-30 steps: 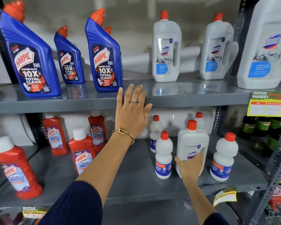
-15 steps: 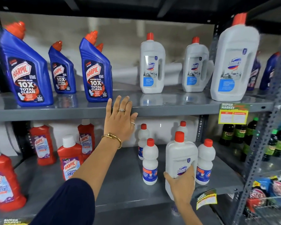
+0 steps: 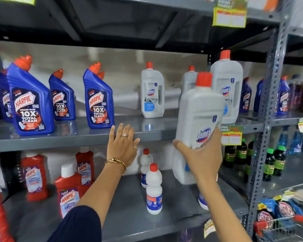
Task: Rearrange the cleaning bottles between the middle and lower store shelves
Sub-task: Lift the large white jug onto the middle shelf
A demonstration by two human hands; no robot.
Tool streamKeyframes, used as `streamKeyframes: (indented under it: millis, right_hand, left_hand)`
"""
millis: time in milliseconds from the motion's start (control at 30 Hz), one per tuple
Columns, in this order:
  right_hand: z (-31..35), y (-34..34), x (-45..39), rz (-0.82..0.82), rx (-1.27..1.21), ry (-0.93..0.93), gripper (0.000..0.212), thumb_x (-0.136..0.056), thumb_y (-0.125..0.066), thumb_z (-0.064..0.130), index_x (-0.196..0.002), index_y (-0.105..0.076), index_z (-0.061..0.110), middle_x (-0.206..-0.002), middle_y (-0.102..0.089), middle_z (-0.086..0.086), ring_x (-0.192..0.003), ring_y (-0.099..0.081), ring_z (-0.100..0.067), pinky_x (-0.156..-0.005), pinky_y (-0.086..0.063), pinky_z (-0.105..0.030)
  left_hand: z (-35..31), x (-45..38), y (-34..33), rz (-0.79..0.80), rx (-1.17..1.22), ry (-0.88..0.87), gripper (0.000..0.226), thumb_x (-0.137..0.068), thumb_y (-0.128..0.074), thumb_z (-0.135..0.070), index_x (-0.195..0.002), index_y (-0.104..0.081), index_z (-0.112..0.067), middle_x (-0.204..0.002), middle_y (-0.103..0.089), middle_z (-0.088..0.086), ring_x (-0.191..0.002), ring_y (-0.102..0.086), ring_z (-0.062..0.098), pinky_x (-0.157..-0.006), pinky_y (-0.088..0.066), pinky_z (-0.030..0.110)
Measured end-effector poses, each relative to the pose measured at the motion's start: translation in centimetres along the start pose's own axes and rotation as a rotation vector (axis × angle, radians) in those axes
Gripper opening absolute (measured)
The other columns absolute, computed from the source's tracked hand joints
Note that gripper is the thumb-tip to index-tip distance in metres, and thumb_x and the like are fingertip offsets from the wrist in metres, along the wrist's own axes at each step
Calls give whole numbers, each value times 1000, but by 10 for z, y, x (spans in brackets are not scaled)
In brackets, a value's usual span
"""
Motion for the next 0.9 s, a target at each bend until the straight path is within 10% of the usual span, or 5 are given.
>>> streamKeyframes:
  millis: [367, 500, 667, 900]
  right_hand:
    - [63, -67, -88, -33, 14, 83, 102, -40, -71, 55, -124, -37, 7, -120, -55, -14, -108, -51, -34, -89, -47, -49]
    - [40, -109, -104, 85, 156, 7, 102, -52, -78, 50, -131, -34, 4, -129, -49, -17, -117, -45, -37, -89, -43, -44]
    - [23, -137, -105, 285, 324, 14, 82, -49, -81, 43, -109, -40, 5, -112, -56, -16, -101, -54, -34, -76, -45, -40]
    - [56, -123, -122, 73, 164, 118, 92, -55, -80, 40, -127, -34, 6, -119, -51, -16, -108, -48, -32, -75, -32, -33]
  left_hand:
    - [0, 2, 1, -1, -97, -12, 51, -97, -15, -40, -139, -19, -11, -150, -26, 7, -139, -8, 27, -112, 6, 44]
    - [4, -1, -14, 53, 50, -26, 63, -96, -8, -42, -118, -52, -3, -121, -61, 17, -121, -47, 37, -109, -6, 47]
    - [4, -2, -17, 2, 125, -41, 62, -96, -1, -41, -116, -46, -4, -119, -61, 18, -117, -50, 39, -107, -4, 46]
    - [7, -2, -15, -4, 110, -13, 72, -96, -1, -43, -115, -56, -2, -122, -60, 17, -119, -48, 37, -108, -3, 44]
Point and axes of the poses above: each hand's wrist, its own x-axis away from the middle knuckle, its own y-axis out of the back of the hand, z = x × y, the point moved 10 cm from there along -x, towards the middle knuckle
